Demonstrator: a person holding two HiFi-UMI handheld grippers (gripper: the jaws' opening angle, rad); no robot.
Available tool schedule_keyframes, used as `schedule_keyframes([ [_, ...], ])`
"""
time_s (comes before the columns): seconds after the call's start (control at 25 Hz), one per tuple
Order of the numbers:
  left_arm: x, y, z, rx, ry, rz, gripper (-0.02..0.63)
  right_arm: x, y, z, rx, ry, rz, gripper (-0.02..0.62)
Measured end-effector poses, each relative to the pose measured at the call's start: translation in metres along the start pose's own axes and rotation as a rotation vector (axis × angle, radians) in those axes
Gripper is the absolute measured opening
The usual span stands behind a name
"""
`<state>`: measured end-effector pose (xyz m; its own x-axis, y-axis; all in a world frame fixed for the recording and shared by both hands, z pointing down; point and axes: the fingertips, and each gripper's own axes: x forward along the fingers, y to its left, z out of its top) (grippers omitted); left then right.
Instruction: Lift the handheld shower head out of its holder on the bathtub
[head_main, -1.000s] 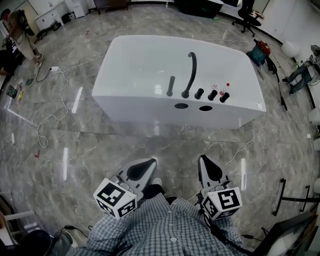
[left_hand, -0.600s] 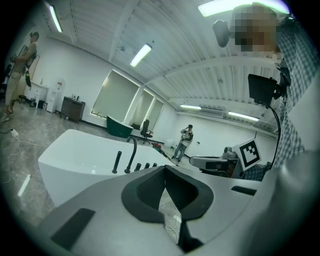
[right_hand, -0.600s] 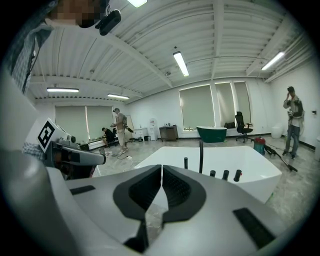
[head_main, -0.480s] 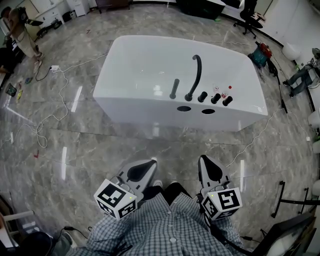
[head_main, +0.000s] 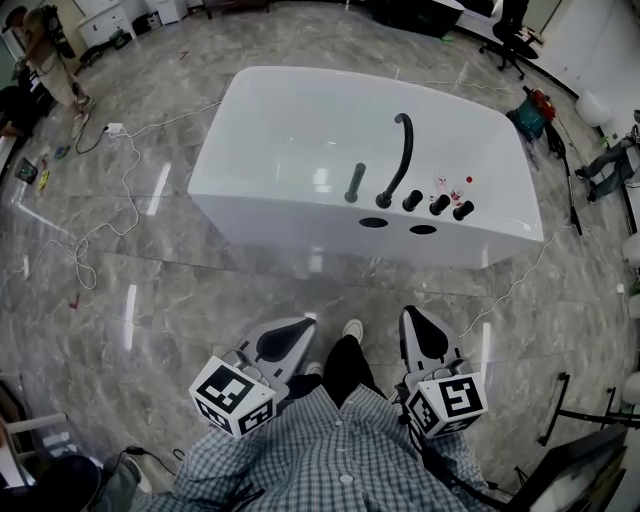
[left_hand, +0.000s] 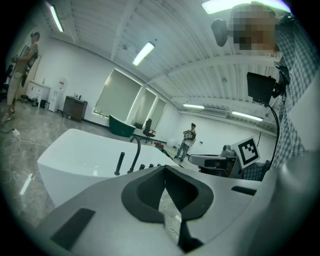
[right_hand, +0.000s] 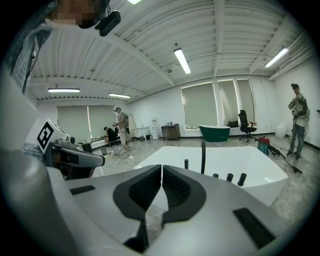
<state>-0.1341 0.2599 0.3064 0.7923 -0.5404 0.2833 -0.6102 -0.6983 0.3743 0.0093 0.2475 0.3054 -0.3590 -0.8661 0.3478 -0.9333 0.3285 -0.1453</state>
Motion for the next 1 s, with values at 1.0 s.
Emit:
schedule_keyframes([
  [1.0,0.171,0.047,0.079,-0.035,-0.015,0.089,0.009,0.109,-0.151,0.057,0.027,0.005,0.091,0.018],
])
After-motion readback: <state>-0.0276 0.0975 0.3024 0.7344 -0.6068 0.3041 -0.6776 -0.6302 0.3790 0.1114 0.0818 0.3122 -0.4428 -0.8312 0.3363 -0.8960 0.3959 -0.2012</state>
